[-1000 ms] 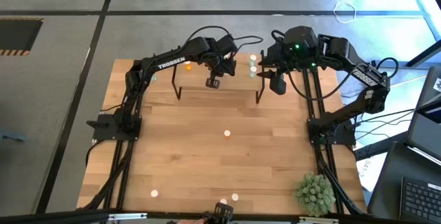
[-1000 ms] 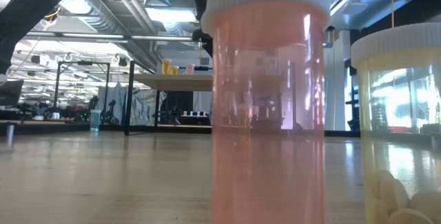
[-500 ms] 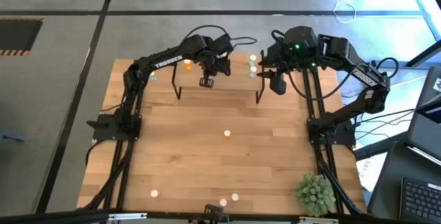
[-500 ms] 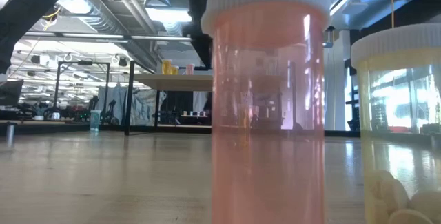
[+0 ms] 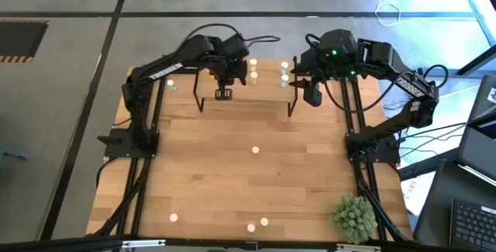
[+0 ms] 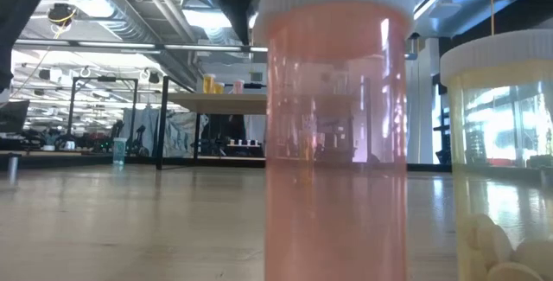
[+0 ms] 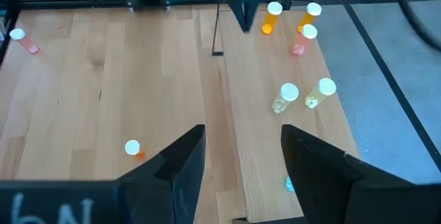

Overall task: Pick and place medicine bottles onto shelf by color
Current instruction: Put the orange pill bottle on the shelf aligned with the other orange pill bottles

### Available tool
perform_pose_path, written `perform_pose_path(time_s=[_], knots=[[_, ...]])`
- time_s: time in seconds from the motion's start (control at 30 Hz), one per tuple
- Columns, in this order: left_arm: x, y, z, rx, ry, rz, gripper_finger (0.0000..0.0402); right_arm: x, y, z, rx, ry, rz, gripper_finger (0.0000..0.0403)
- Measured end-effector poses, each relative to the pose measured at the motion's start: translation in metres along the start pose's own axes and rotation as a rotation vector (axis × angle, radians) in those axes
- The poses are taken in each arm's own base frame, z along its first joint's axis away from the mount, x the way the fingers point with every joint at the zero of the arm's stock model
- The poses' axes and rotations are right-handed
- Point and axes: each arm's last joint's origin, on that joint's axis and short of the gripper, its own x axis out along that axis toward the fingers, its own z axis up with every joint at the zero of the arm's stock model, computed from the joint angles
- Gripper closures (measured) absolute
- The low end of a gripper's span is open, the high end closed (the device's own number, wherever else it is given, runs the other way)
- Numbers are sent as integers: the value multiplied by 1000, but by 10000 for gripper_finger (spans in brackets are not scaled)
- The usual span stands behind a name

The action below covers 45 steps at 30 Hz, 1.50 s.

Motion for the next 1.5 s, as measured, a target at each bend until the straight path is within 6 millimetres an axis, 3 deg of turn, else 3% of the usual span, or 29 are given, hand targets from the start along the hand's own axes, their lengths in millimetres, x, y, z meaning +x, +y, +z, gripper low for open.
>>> perform_pose_path(time_s=[0.37, 0.6, 0.77, 0.93, 1.23, 1.5], knots=[[-54, -43, -22, -204, 75, -31, 401, 0, 0, 0, -56, 0, -1, 210], [-87, -80, -32, -372, 0, -39, 401, 0, 0, 0, -56, 0, -1, 210], [-94, -112, -44, -459, 15, -59, 401, 0, -1, 3, -56, -33, -7, 210], [-87, -145, -63, -514, 84, -65, 401, 0, -1, 6, -60, -68, 6, 210], [-93, -197, -112, -608, 145, -99, 401, 0, 11, 6, -89, -113, 396, 210], [-109, -226, -153, -669, 137, -144, 401, 12, 17, 8, 44, -70, 543, 210]])
